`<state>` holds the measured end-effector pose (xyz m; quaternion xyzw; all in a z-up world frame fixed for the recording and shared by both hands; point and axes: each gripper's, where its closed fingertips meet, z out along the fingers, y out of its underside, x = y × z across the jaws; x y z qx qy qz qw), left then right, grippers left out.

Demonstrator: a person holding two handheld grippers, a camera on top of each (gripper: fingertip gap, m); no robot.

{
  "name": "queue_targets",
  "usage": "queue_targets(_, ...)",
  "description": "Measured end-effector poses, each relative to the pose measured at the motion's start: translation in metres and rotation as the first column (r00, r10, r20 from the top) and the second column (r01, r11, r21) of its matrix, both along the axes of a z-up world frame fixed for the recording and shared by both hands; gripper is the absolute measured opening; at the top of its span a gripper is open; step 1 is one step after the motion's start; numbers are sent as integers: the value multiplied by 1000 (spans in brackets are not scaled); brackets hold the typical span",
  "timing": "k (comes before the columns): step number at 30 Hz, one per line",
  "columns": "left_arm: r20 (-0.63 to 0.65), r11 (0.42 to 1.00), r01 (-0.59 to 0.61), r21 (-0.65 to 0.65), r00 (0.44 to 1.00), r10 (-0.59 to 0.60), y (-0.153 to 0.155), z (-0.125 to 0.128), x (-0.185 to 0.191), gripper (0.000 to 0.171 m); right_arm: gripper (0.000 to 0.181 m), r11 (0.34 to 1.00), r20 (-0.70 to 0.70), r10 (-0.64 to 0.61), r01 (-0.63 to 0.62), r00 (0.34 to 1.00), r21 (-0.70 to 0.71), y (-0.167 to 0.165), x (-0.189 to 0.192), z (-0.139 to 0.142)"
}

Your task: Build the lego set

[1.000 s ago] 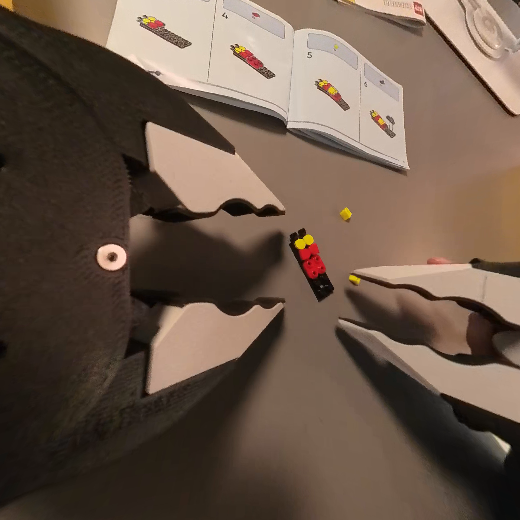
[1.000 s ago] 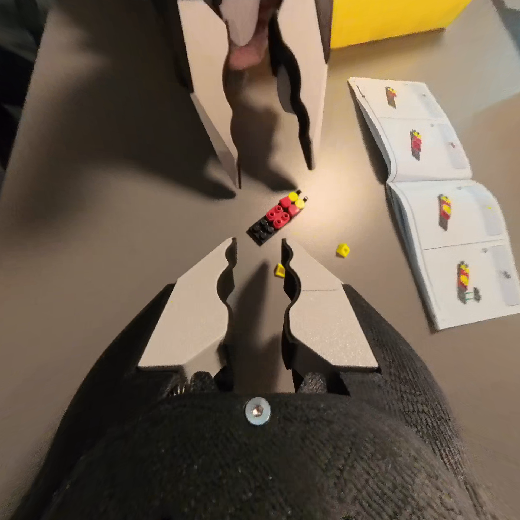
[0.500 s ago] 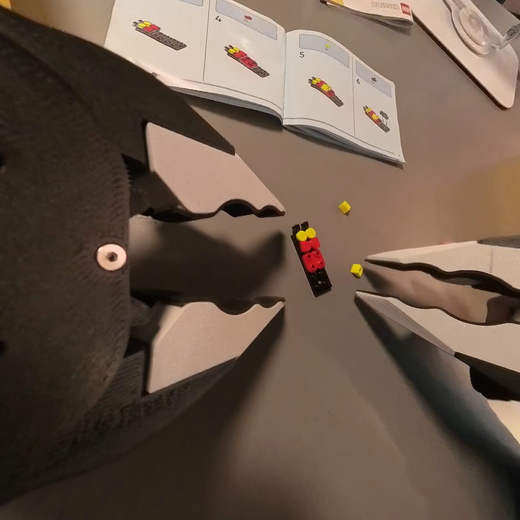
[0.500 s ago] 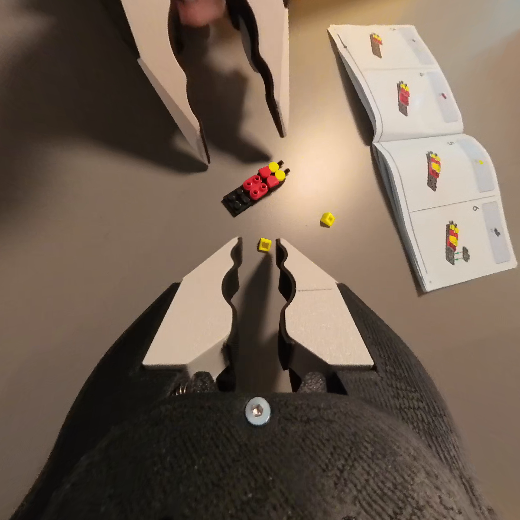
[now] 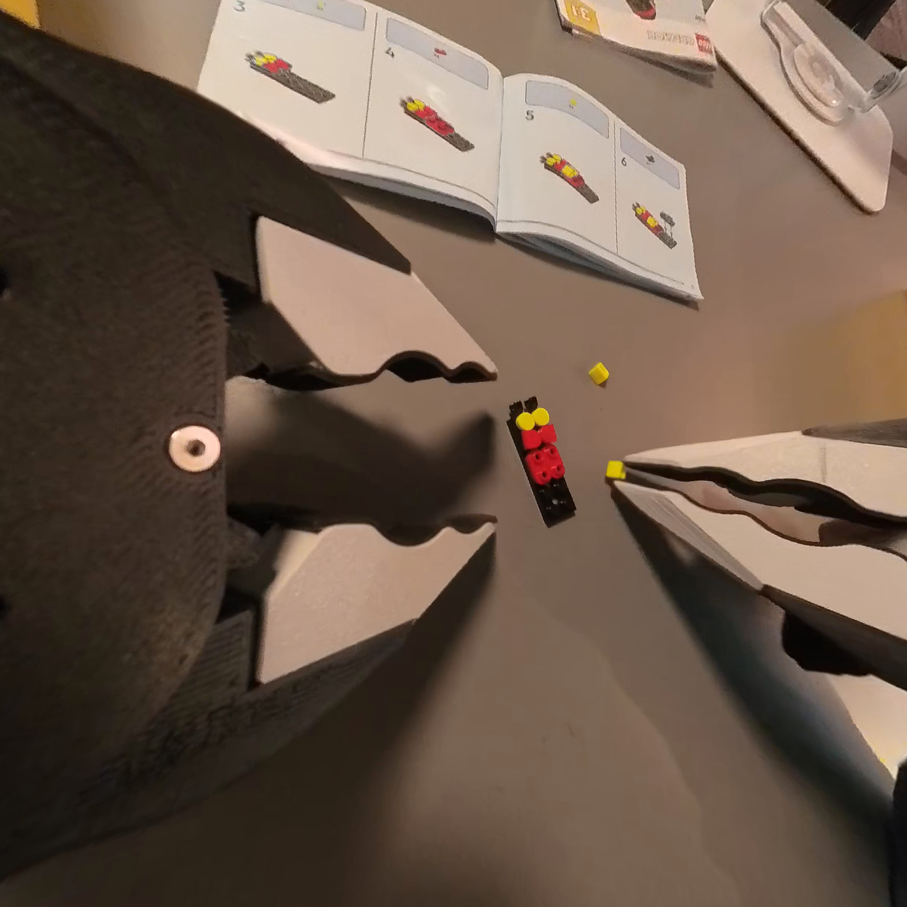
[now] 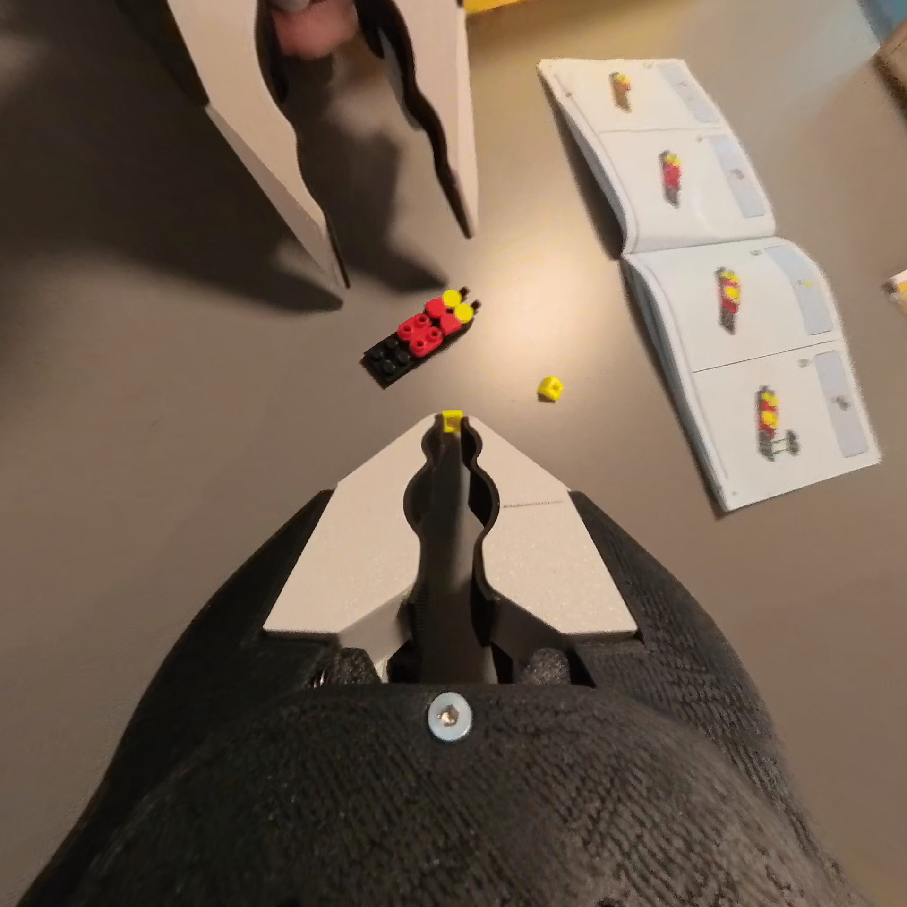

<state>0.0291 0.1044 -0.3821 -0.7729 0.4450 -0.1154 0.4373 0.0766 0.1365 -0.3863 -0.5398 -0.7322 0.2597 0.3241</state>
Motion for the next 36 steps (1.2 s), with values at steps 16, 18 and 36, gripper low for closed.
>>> queue_targets(16,411,993,5,121,910,-55,-8,60,15,31,5,185,-240,482,170,843,968,-36,-37,68)
queue_targets(18,501,999,37,37,864,-51,-12,64,16,28,5,126,-238,497,201,834,971,-40,-35,74)
queue_targets(36,778,947,181,-264,621,98,-18,73,24,10,5,-51,-170,530,232,831,971,-52,-35,78)
